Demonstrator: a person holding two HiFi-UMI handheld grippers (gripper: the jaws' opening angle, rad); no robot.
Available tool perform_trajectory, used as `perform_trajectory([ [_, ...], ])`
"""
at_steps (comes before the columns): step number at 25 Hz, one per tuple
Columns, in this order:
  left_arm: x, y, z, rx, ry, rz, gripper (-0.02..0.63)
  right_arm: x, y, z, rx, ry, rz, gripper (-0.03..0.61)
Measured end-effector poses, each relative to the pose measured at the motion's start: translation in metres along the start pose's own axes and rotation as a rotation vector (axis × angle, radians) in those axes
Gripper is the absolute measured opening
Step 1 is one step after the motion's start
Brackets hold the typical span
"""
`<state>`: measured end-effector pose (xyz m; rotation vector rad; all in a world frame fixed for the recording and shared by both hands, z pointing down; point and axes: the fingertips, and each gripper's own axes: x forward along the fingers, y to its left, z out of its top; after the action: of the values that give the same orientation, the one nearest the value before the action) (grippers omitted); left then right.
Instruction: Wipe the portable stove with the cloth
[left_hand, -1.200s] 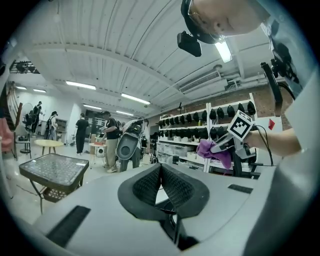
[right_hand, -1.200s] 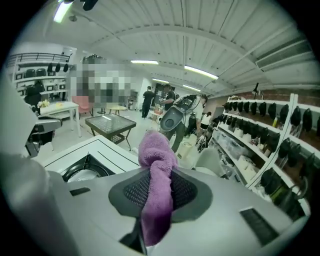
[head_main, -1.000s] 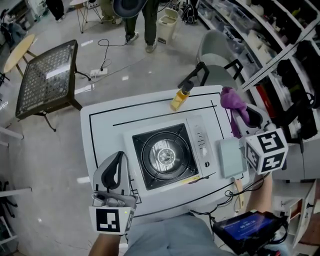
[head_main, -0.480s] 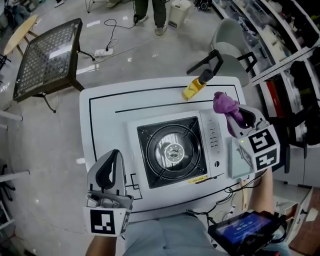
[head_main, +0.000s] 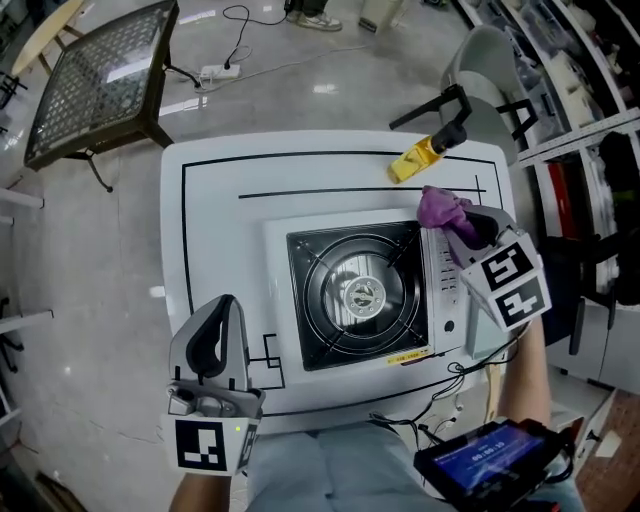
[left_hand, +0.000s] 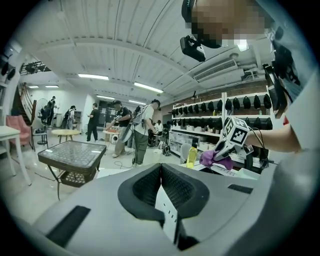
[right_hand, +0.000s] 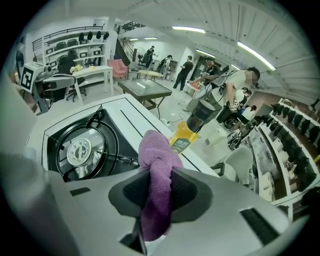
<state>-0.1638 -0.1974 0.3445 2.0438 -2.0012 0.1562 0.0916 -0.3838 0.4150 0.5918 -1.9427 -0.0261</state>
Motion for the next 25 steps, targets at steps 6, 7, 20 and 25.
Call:
perform_trajectory([
  [6,-0.014,0.015,-0.010,-0.025,-0.004,0.031,0.018,0.013,0.023,0.024,-0.069,0.008,0.051,0.110],
  [7,-0.016,0.018,-0.012,-0.032,-0.001,0.035,0.018,0.015,0.028,0.028,-0.080,0.009,0.059,0.110],
  [20,-0.036,0.047,-0.003,-0.049,-0.018,0.094,0.018,0.024,0.056,0.074,-0.152,0.006,0.118,0.110],
  [25,-0.043,0.056,0.002,-0.070,-0.047,0.098,0.018,0.028,0.069,0.088,-0.172,0.003,0.137,0.110],
])
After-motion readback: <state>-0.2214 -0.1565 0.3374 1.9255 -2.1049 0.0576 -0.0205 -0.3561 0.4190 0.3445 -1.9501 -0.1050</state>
